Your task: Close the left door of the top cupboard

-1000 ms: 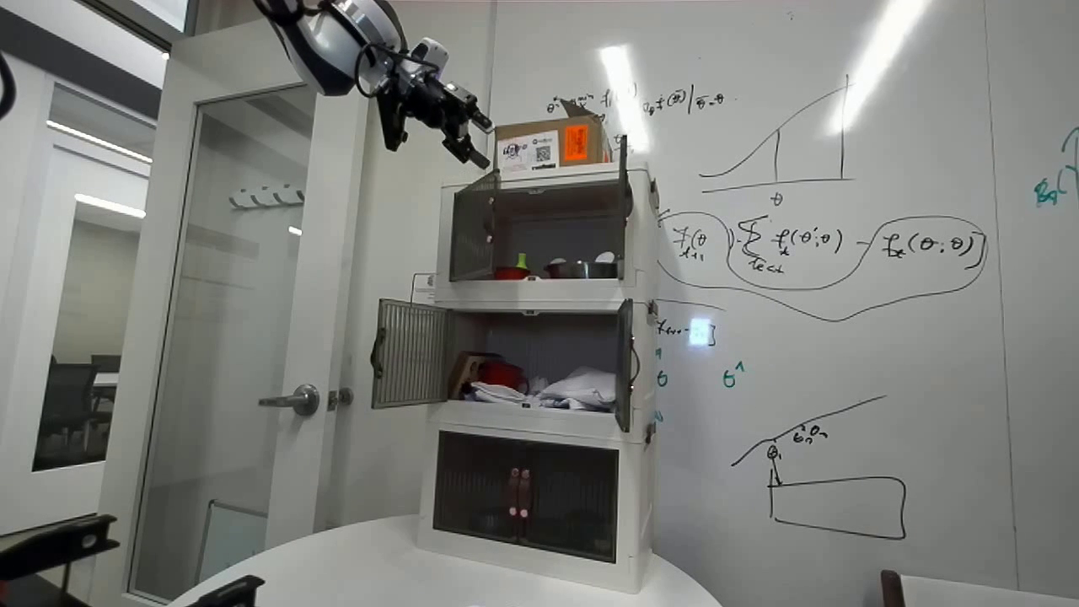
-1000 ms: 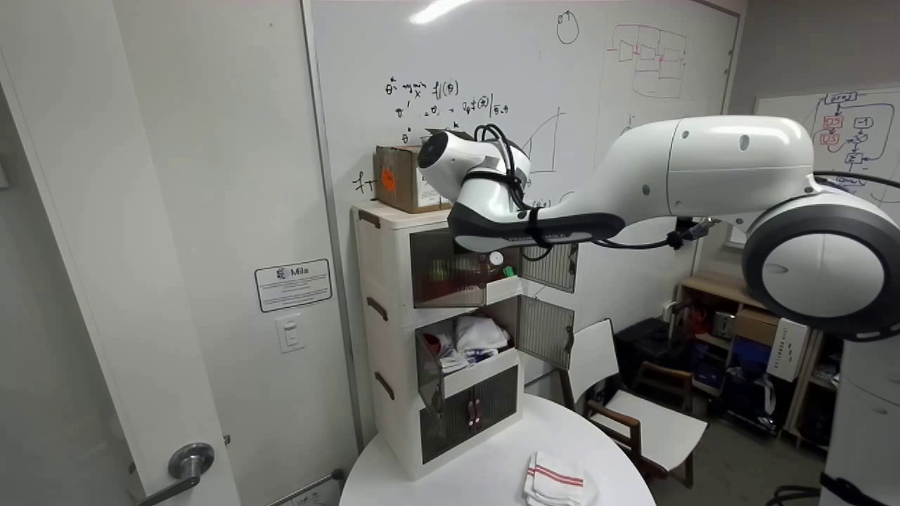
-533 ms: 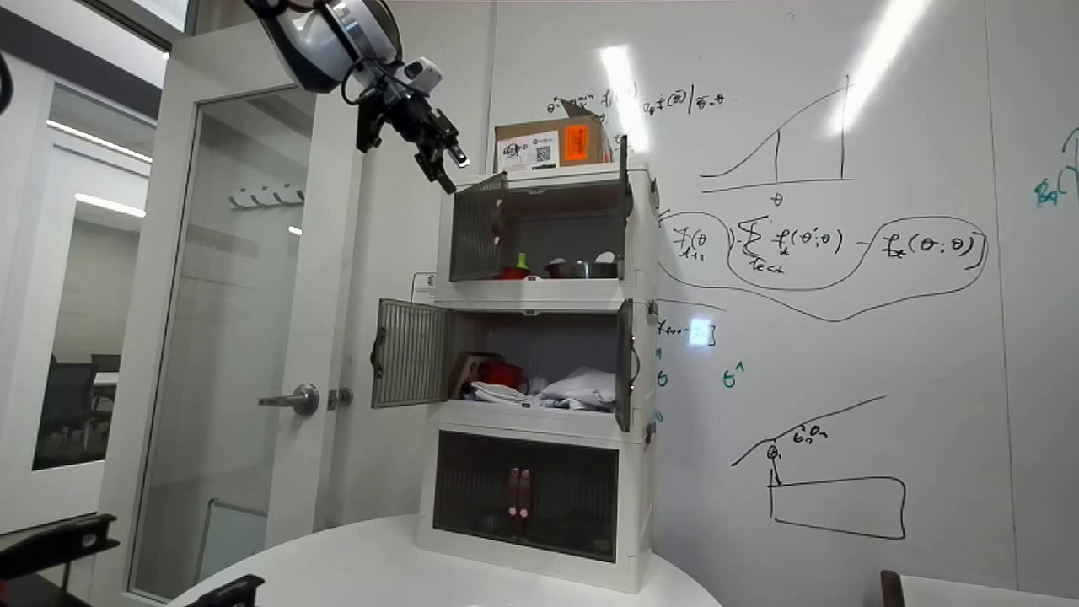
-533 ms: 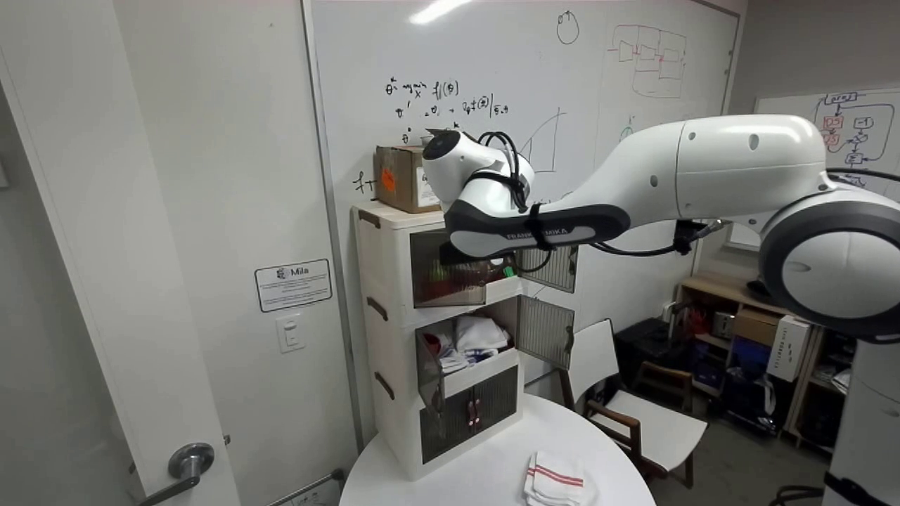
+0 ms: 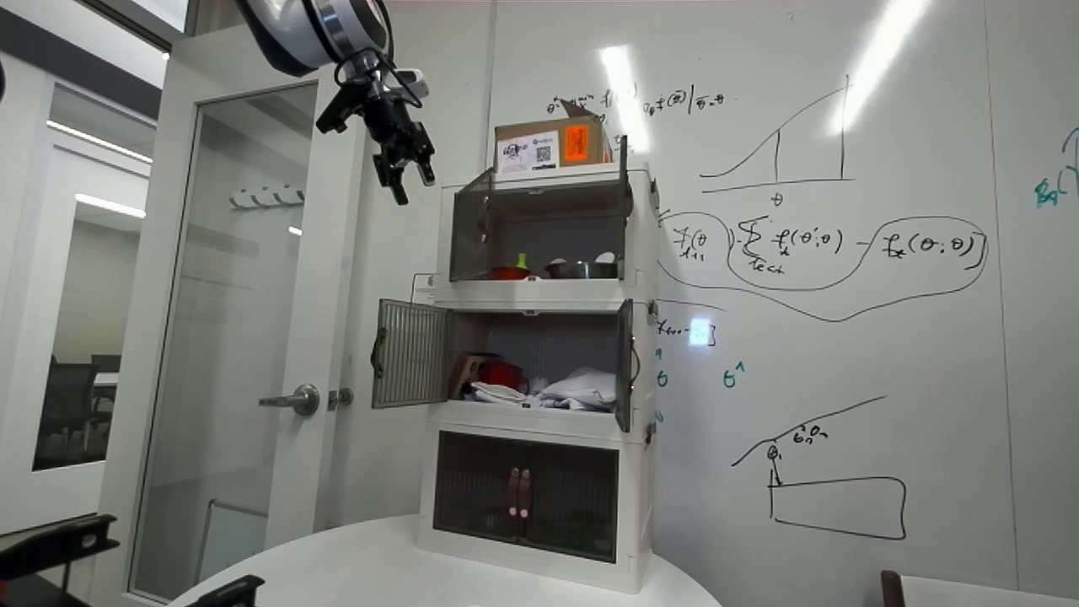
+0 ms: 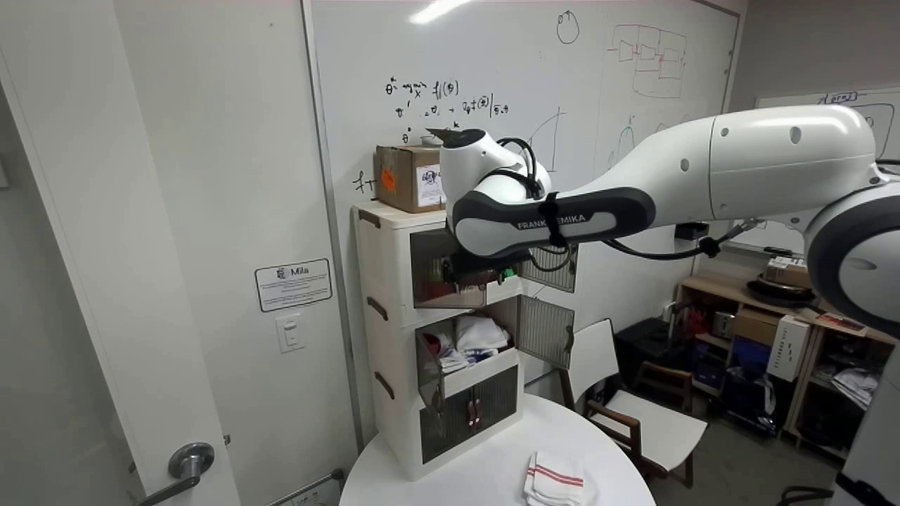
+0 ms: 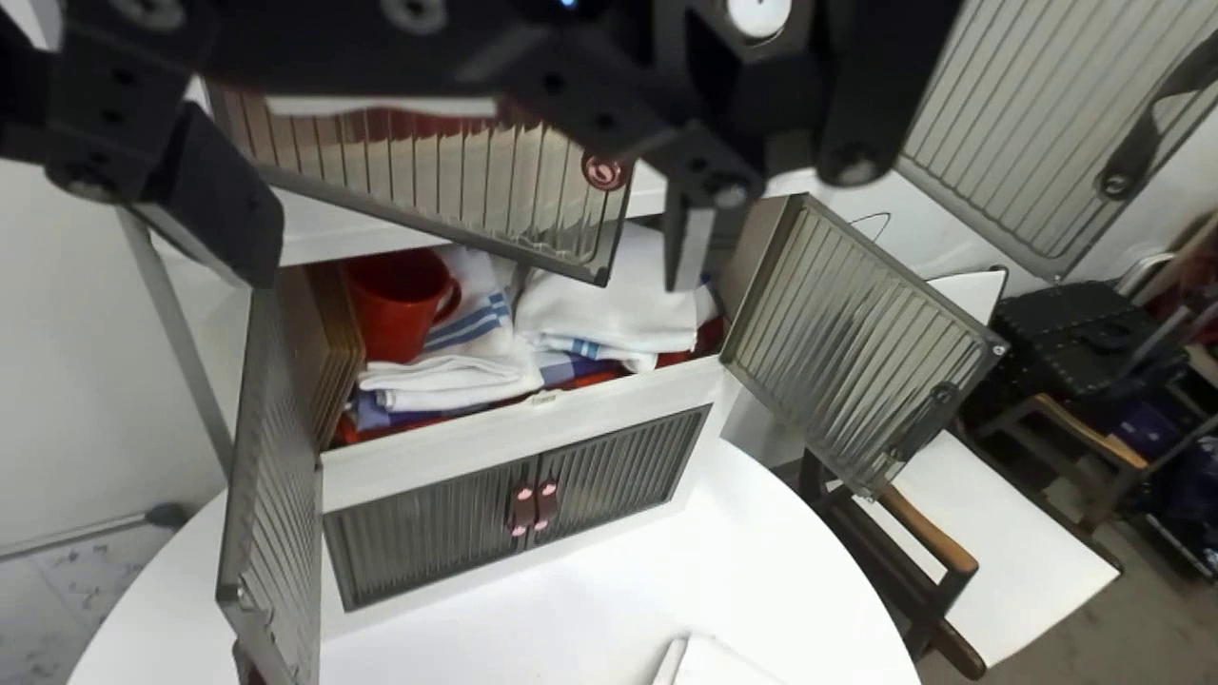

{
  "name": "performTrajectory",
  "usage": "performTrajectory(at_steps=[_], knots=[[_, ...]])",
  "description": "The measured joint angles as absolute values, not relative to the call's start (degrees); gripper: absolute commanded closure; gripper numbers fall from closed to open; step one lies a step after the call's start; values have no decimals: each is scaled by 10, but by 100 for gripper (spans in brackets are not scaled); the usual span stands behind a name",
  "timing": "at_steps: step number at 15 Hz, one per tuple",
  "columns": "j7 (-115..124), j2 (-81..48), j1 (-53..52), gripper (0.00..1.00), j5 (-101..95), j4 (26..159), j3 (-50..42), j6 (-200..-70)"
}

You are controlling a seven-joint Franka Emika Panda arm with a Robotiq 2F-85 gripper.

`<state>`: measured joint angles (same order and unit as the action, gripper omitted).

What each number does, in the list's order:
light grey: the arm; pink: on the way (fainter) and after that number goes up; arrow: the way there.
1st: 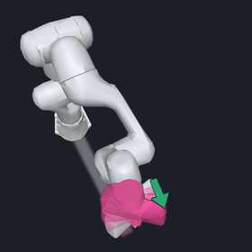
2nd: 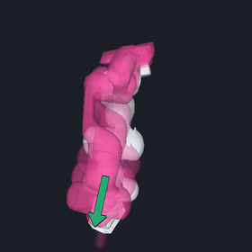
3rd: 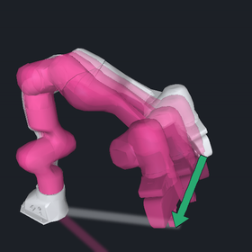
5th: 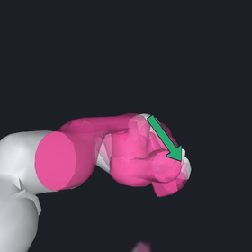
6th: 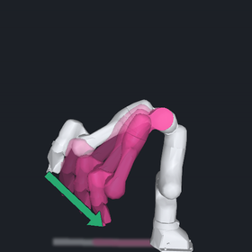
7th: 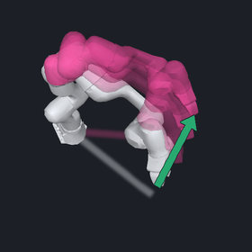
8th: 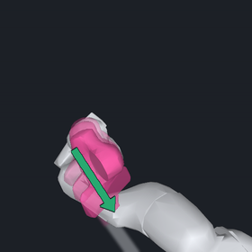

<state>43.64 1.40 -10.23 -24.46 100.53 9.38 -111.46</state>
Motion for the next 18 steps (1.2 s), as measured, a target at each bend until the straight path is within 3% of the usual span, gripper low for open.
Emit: performTrajectory(at_steps=[18], knots=[[438, -155, -97, 0, -316, 846, 41, -1108]])
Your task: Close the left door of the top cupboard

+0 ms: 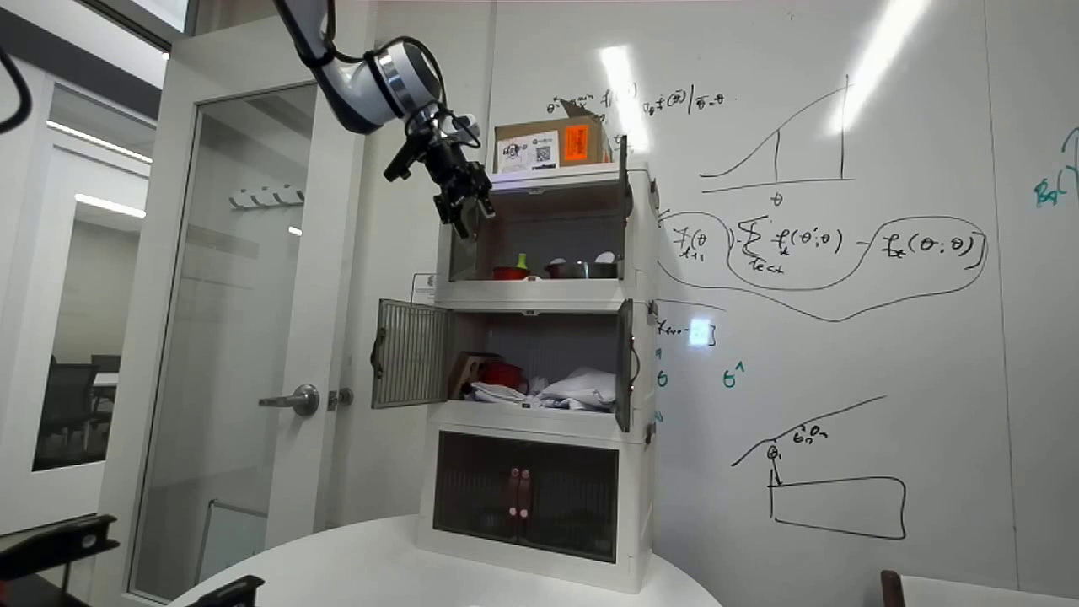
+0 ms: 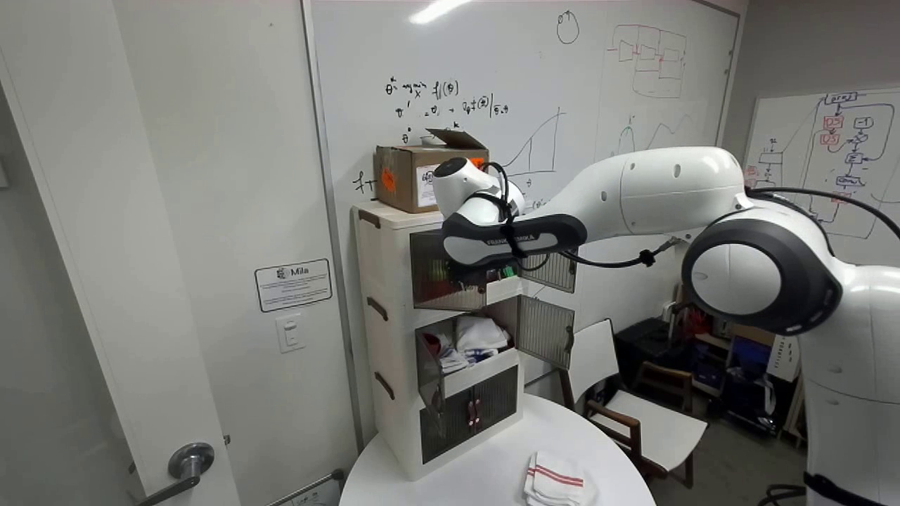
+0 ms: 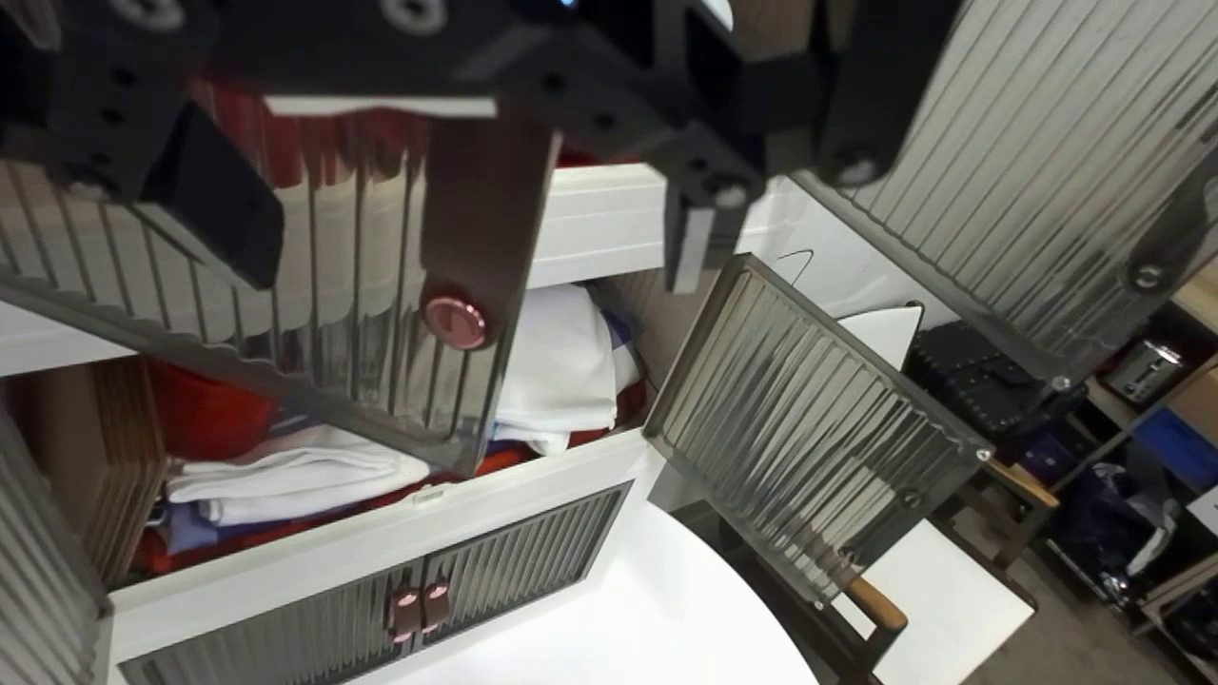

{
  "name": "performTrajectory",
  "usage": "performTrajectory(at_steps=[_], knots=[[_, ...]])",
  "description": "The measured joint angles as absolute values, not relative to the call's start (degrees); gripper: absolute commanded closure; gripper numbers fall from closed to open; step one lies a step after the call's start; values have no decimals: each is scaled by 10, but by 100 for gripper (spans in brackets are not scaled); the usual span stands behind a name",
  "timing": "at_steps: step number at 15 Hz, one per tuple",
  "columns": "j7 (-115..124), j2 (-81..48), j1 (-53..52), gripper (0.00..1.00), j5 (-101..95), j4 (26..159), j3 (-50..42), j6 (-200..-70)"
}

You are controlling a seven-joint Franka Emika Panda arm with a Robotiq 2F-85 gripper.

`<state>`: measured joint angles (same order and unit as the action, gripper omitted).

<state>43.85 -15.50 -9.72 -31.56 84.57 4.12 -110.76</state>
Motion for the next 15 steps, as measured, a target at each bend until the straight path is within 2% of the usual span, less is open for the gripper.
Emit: performTrajectory(at_steps=[15], knots=[[356, -250, -100, 0, -334, 709, -6, -1111]])
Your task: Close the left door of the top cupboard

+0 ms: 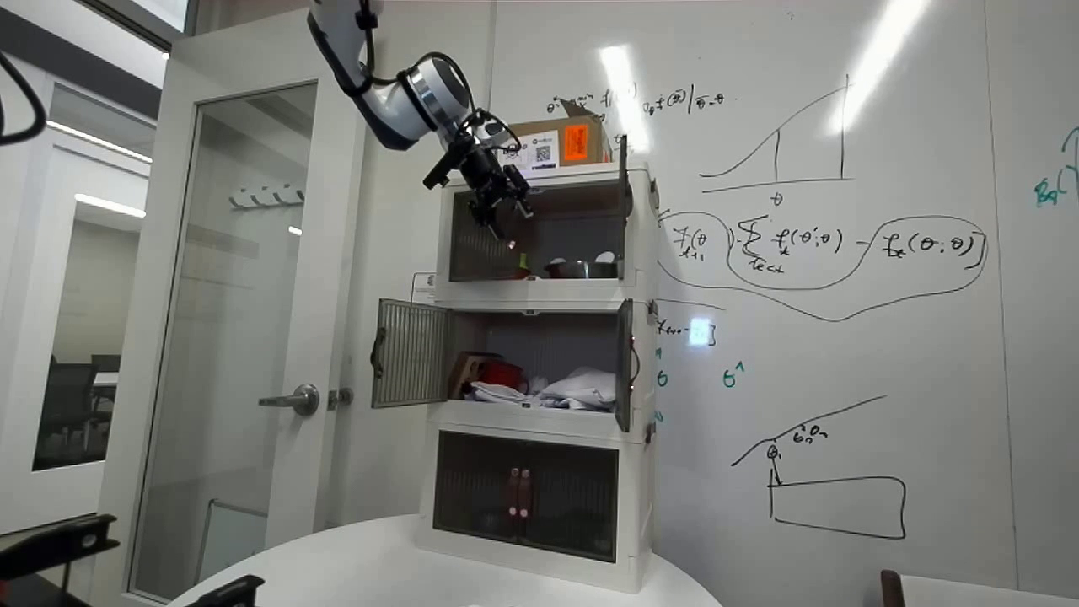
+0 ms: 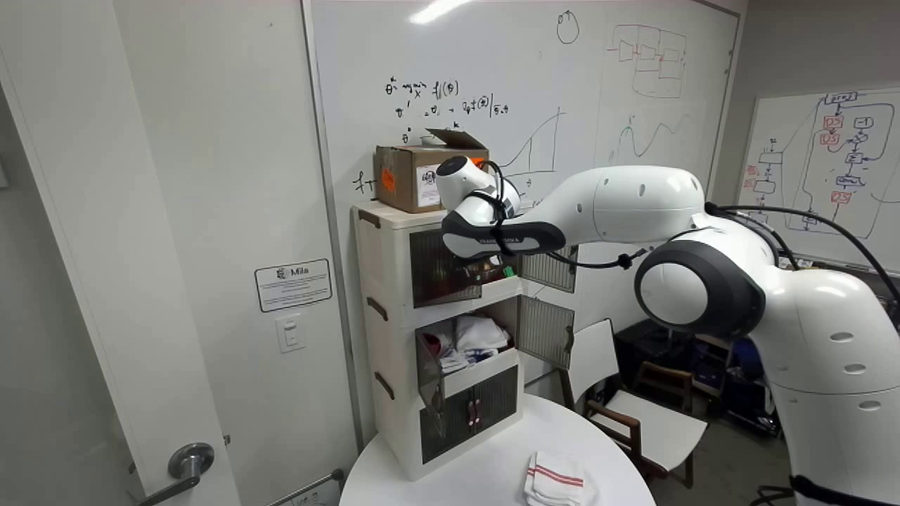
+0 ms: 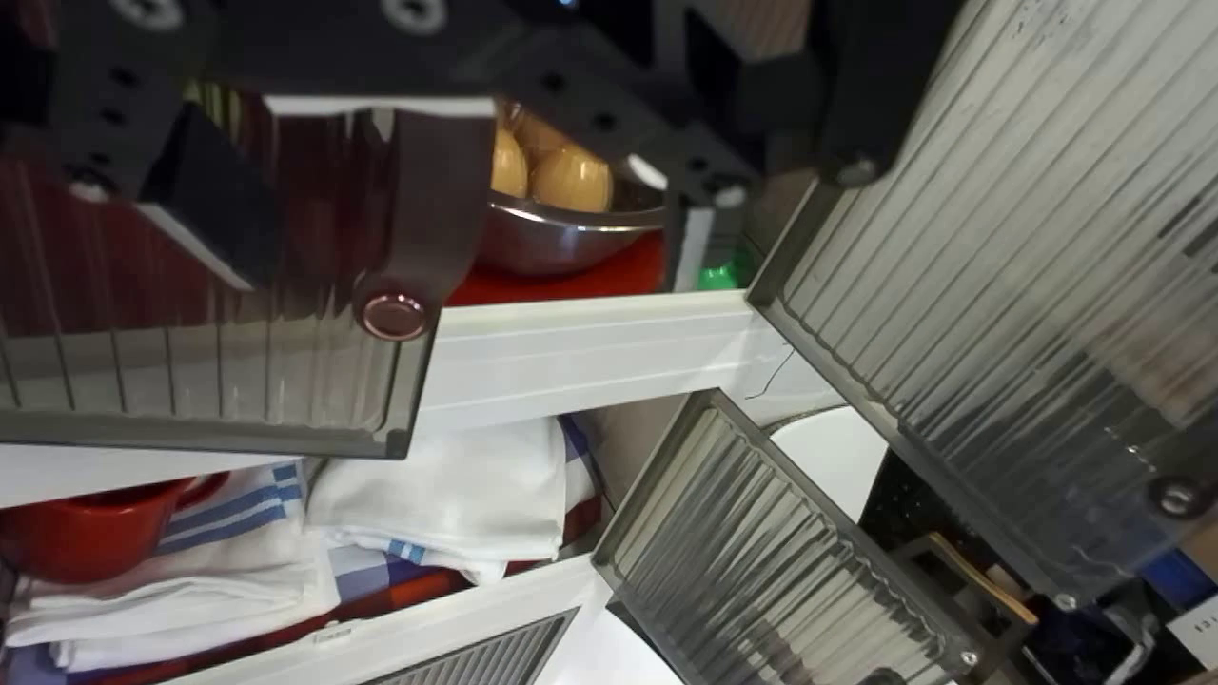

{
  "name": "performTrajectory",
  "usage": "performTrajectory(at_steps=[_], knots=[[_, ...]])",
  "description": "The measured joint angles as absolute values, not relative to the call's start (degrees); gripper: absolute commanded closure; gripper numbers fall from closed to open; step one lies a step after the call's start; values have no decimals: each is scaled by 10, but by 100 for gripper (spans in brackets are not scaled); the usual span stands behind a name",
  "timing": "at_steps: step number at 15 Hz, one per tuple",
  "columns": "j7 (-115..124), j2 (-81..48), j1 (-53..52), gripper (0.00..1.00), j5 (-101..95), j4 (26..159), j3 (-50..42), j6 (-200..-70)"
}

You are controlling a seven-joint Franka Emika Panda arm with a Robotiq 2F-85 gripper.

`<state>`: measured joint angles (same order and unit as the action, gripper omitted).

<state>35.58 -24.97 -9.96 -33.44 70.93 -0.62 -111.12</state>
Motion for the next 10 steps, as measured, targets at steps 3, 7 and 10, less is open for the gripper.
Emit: performTrajectory(at_steps=[3, 7, 10], knots=[[340, -265, -95, 0, -334, 689, -7, -1123], [340, -295, -87, 0, -334, 669, -7, -1144], [340, -319, -81, 0, -334, 658, -7, -1158]])
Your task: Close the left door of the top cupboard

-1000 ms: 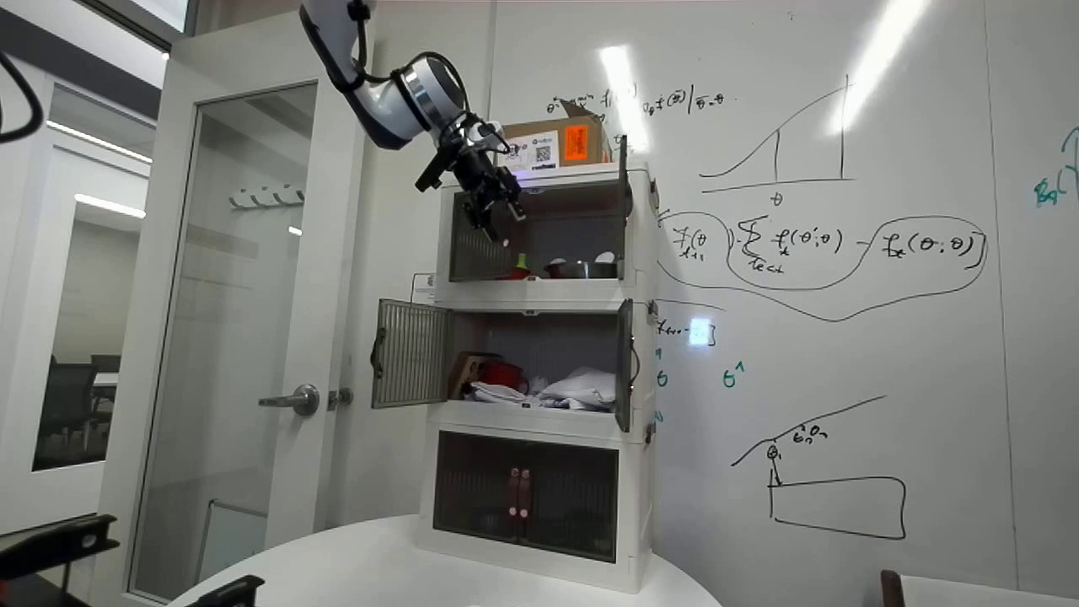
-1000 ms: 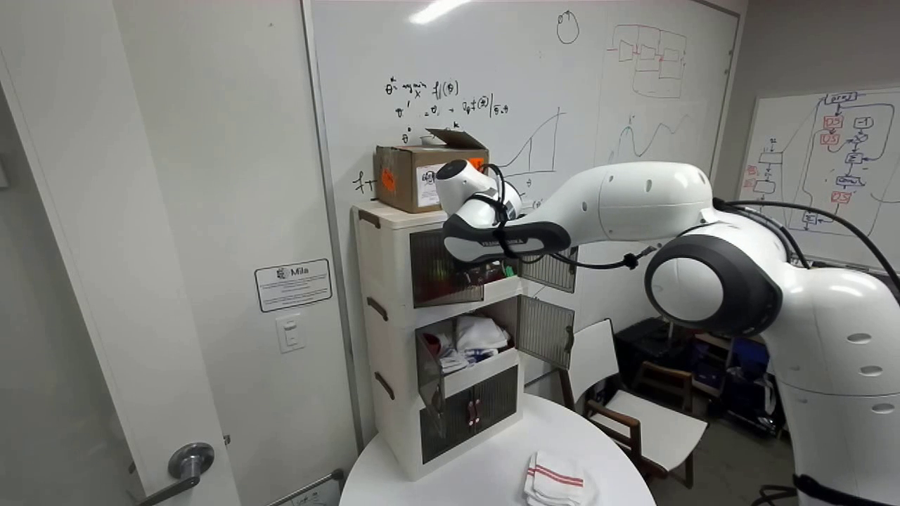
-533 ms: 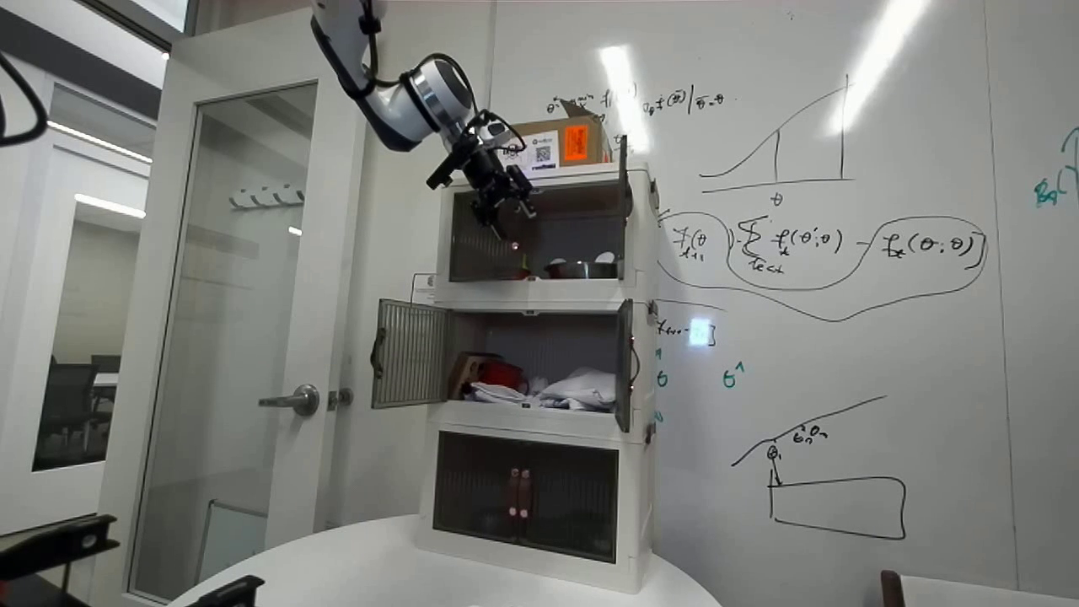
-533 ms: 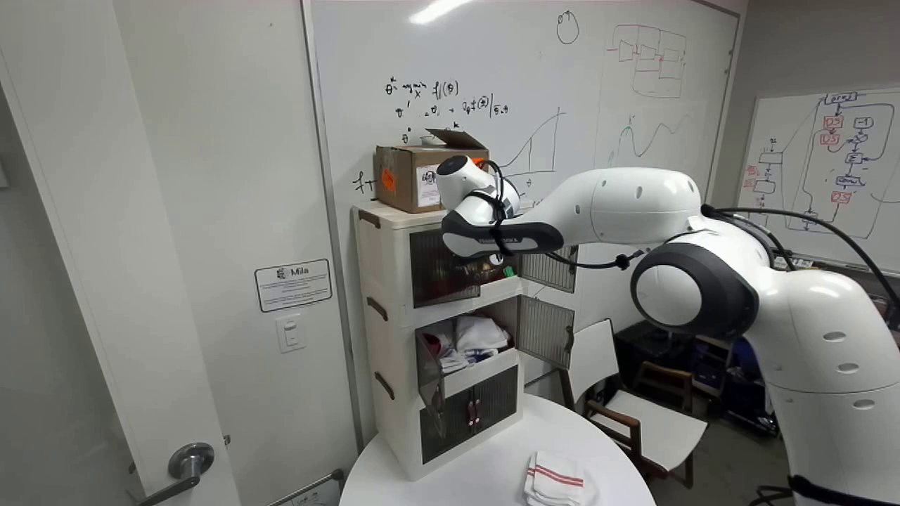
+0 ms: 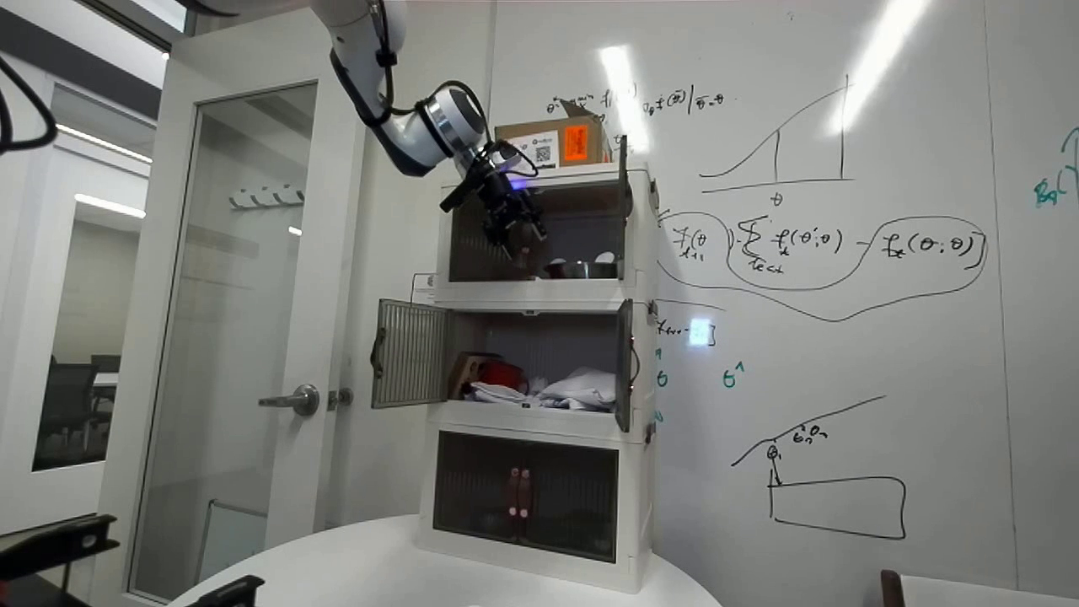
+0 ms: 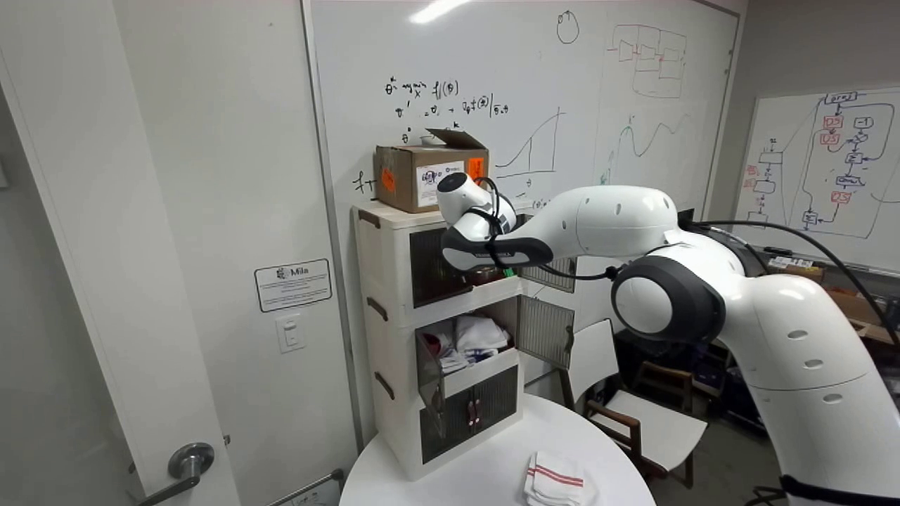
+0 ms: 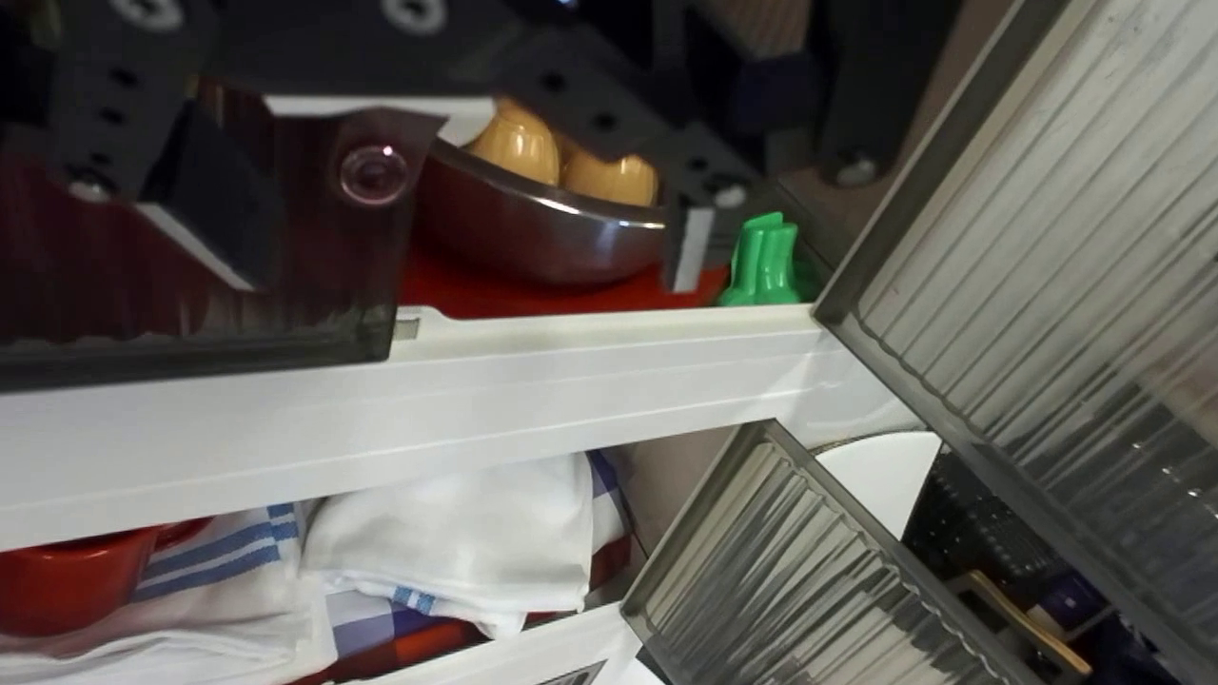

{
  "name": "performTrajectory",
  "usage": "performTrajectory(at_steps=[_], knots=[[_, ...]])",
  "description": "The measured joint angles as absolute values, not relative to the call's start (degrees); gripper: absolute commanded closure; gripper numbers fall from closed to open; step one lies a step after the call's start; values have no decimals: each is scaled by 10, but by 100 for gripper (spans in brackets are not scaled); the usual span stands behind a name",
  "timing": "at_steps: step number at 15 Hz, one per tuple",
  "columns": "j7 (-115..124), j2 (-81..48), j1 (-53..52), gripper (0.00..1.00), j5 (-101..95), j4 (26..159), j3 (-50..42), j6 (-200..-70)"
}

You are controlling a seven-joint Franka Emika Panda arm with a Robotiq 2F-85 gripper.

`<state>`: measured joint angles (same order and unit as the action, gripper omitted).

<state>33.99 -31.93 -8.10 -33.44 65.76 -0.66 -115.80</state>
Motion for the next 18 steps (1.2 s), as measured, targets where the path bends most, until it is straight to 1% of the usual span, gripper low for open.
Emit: performTrajectory(at_steps=[5, 9, 12, 18], knots=[[340, -329, -79, 0, -334, 650, -5, -1165], [322, -304, -76, 0, -311, 658, 7, -1160], [267, -244, -68, 0, -241, 703, 40, -1131], [152, -70, -58, 0, -129, 869, 79, -1012]])
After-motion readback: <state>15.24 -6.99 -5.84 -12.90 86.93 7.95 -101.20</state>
